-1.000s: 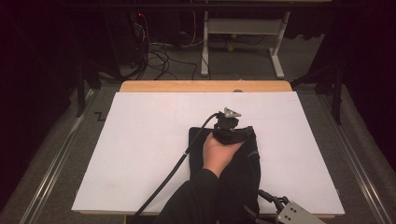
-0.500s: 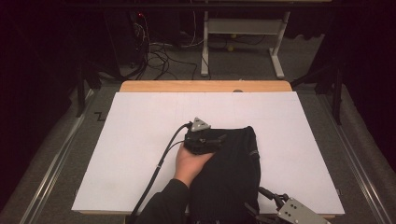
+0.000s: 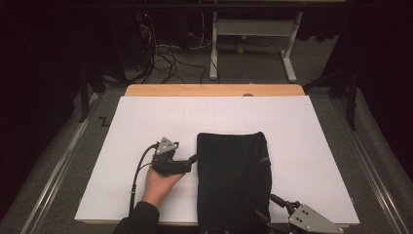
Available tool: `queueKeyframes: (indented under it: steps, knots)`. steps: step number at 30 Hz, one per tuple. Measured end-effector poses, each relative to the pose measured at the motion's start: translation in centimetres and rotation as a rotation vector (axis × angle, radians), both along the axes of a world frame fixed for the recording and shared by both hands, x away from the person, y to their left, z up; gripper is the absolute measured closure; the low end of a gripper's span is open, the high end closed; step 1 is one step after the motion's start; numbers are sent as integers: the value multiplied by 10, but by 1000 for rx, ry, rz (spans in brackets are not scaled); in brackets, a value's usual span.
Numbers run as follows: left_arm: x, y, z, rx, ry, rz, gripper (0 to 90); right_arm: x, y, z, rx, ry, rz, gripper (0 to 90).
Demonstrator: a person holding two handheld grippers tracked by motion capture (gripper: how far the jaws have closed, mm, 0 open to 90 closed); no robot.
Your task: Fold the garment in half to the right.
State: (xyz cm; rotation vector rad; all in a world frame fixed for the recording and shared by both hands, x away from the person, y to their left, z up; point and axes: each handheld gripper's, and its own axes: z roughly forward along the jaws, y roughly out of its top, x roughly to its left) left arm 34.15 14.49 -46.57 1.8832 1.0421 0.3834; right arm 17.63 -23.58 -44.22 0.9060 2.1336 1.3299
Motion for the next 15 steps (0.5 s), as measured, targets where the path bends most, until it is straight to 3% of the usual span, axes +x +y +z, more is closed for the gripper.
queueKeyframes:
  steps: [5,8,12,15]
  knots:
    - [-17,33,0,32,-11,5,47,0,0,0,0,1,-7,376]
    - [-29,55,0,-7,-20,16,6,1,0,-1,-2,4,-11,376]
    - [-41,71,-2,-50,-8,-2,0,4,2,-1,-8,11,-15,376]
    - [-51,78,3,-72,-38,-14,0,8,3,-1,-6,18,-22,377]
